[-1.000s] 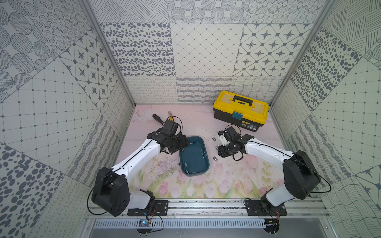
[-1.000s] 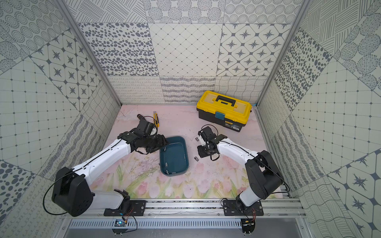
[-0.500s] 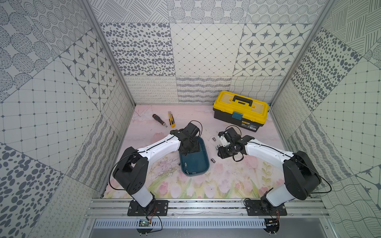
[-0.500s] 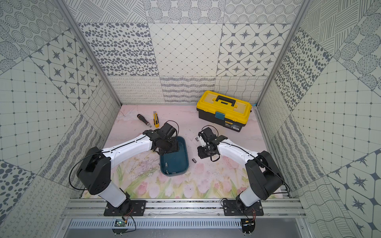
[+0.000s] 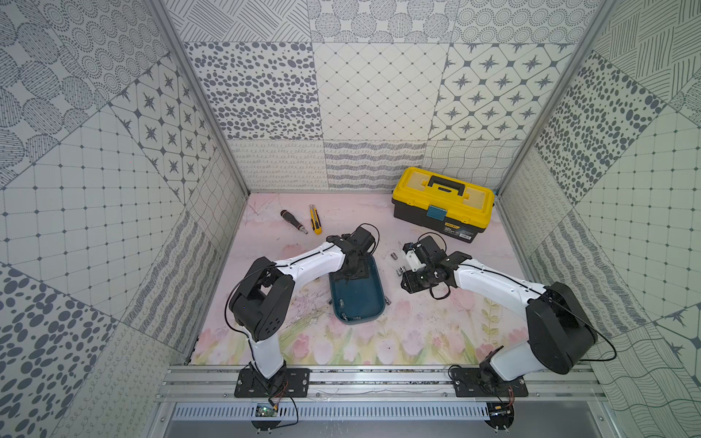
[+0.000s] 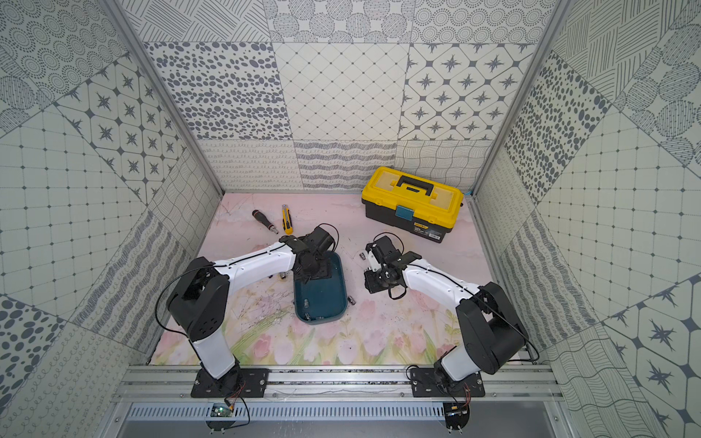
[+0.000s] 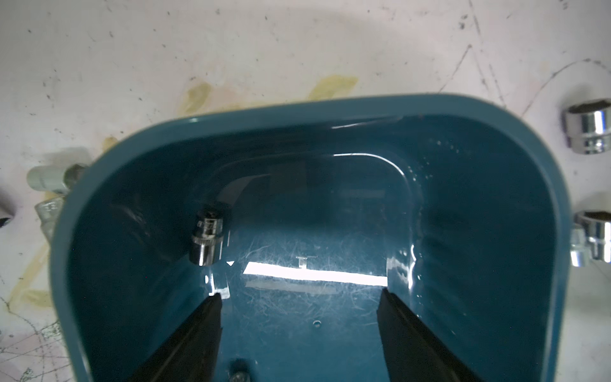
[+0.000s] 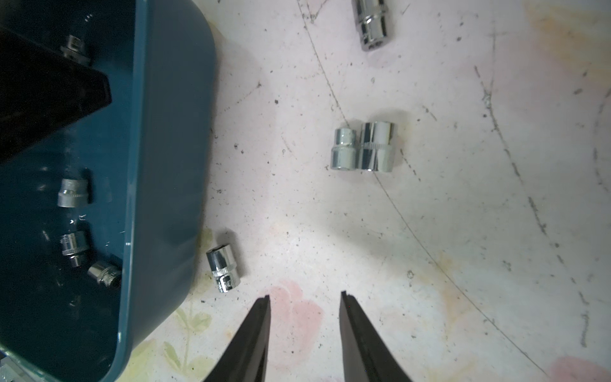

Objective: Take out the socket from the storage box
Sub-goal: Pick up the socket head from the storage box.

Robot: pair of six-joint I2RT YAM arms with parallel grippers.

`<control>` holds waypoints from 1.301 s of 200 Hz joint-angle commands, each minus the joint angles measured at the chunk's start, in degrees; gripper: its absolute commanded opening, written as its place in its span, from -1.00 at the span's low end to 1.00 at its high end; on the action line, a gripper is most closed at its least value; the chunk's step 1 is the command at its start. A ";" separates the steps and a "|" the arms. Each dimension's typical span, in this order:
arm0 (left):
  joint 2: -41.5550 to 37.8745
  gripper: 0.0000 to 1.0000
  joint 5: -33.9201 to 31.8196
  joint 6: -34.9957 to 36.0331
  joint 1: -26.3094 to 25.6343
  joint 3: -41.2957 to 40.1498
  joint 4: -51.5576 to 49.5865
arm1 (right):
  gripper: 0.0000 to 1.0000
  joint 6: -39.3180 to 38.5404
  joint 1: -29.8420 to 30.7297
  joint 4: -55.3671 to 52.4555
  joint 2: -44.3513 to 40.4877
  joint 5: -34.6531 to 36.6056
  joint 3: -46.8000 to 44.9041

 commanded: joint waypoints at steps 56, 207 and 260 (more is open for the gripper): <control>5.36 0.86 -7.83 -0.92 -0.07 4.34 -3.87 | -0.21 0.34 0.12 2.74 -2.90 -2.10 -1.03; 6.35 0.94 -0.56 0.94 -0.61 2.03 6.34 | -0.20 0.84 0.11 4.71 -2.64 -3.76 -1.60; 4.18 0.87 -3.28 1.87 -0.48 1.50 4.29 | -0.20 0.88 0.14 4.98 -2.81 -3.73 -2.04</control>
